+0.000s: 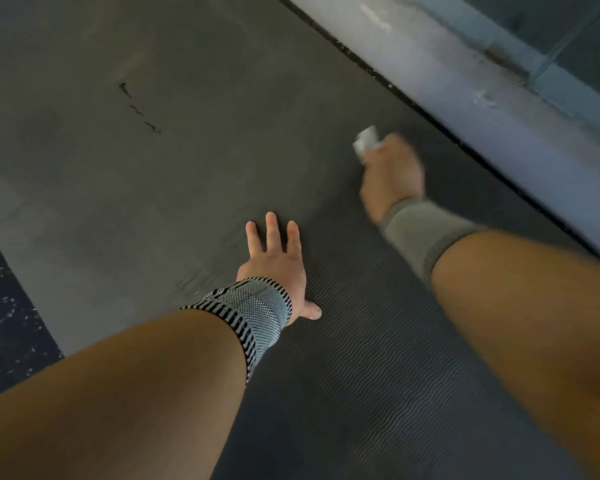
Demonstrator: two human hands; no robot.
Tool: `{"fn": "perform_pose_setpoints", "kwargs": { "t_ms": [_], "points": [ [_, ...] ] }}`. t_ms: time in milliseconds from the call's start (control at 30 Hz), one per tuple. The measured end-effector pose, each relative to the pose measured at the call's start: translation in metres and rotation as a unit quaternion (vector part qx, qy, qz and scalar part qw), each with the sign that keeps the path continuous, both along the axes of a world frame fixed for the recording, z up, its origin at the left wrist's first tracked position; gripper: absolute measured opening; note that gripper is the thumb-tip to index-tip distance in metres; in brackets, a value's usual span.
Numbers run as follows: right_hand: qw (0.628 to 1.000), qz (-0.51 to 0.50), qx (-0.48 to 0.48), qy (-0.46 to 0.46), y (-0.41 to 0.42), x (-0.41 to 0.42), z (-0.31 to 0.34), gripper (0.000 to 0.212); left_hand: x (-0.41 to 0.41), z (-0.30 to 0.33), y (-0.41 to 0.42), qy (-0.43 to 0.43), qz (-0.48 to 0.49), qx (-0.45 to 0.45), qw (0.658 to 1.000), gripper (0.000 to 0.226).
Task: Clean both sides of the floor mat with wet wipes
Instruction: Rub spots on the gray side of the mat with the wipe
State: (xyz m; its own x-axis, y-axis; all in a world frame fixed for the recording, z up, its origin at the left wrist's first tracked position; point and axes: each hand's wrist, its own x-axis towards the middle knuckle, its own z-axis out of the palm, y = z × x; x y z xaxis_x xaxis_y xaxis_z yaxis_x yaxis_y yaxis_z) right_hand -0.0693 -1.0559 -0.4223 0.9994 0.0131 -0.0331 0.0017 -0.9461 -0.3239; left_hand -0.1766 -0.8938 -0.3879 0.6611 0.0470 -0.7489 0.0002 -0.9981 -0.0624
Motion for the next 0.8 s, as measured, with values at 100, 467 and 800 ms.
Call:
{"fn": "perform_pose_setpoints", "kwargs": {
  "t_ms": [100,467,800],
  "points": [
    [0.986,0.143,0.068,0.059,0.047,-0.061,0.002,0.027,0.000,0.002,-0.003,0.006,0.006,-0.009,1.000,0.139],
    [0.967,-0.183,0.178,0.003,0.025,-0.130,0.026,0.025,0.004,-0.001,-0.003,-0.002,-0.025,0.001,1.000,0.142],
    [0.911,-0.302,0.277,0.051,0.104,-0.200,0.078,0.022,-0.011,0.047,0.078,-0.013,0.085,-0.262,0.961,0.057]
  ]
}}
